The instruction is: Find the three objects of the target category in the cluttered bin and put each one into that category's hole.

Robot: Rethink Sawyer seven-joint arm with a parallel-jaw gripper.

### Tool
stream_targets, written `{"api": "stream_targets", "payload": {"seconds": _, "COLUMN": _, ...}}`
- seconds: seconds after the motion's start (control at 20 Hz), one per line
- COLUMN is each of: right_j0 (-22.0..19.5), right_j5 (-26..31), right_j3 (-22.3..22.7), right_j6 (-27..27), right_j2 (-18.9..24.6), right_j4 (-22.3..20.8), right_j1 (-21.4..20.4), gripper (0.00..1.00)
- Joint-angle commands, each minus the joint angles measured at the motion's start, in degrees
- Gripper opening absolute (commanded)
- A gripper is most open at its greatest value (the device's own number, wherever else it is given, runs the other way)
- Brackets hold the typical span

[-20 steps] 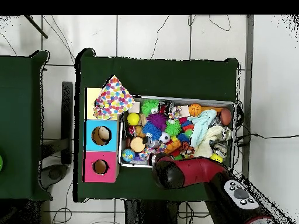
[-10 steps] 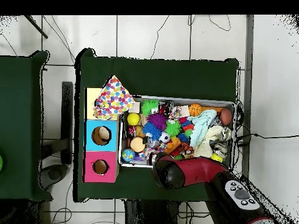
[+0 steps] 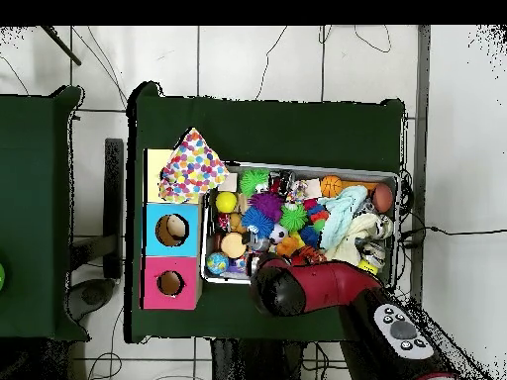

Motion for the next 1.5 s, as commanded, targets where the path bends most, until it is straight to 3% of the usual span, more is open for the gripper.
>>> {"api": "stream_targets", "payload": {"seconds": 0.05, "right_j0": 0.79, "right_j5": 7.86, "right_j3": -6.31, "right_j6": -0.53, "right_j2": 5.26, "right_j4": 3.90, "right_j1": -3.62, "gripper": 1.00}}
{"api": "stream_targets", "payload": {"seconds": 0.3, "right_j0": 0.96, "right_j5": 6.67, "right_j3": -7.73, "right_j6": -0.82, "right_j2": 5.27, "right_j4": 3.14, "right_j1": -1.86, "gripper": 1.00}}
{"api": "stream_targets", "payload": {"seconds": 0.6, "right_j0": 3.52, "right_j5": 0.14, "right_j3": -9.36, "right_j6": 2.14, "right_j2": 0.47, "right_j4": -1.03, "right_j1": 2.19, "gripper": 1.00}}
{"api": "stream_targets", "payload": {"seconds": 0.8, "right_j0": 2.84, "right_j5": -2.47, "right_j3": -9.94, "right_j6": 1.88, "right_j2": -0.98, "right_j4": -2.74, "right_j1": 4.93, "gripper": 1.00}}
{"api": "stream_targets", "payload": {"seconds": 1.2, "right_j0": 1.82, "right_j5": -5.12, "right_j3": -7.34, "right_j6": 1.97, "right_j2": -3.52, "right_j4": -4.99, "right_j1": 4.96, "gripper": 1.00}}
{"api": "stream_targets", "payload": {"seconds": 1.5, "right_j0": -2.22, "right_j5": -4.18, "right_j3": -3.76, "right_j6": -0.41, "right_j2": -3.17, "right_j4": -6.21, "right_j1": 2.45, "gripper": 1.00}}
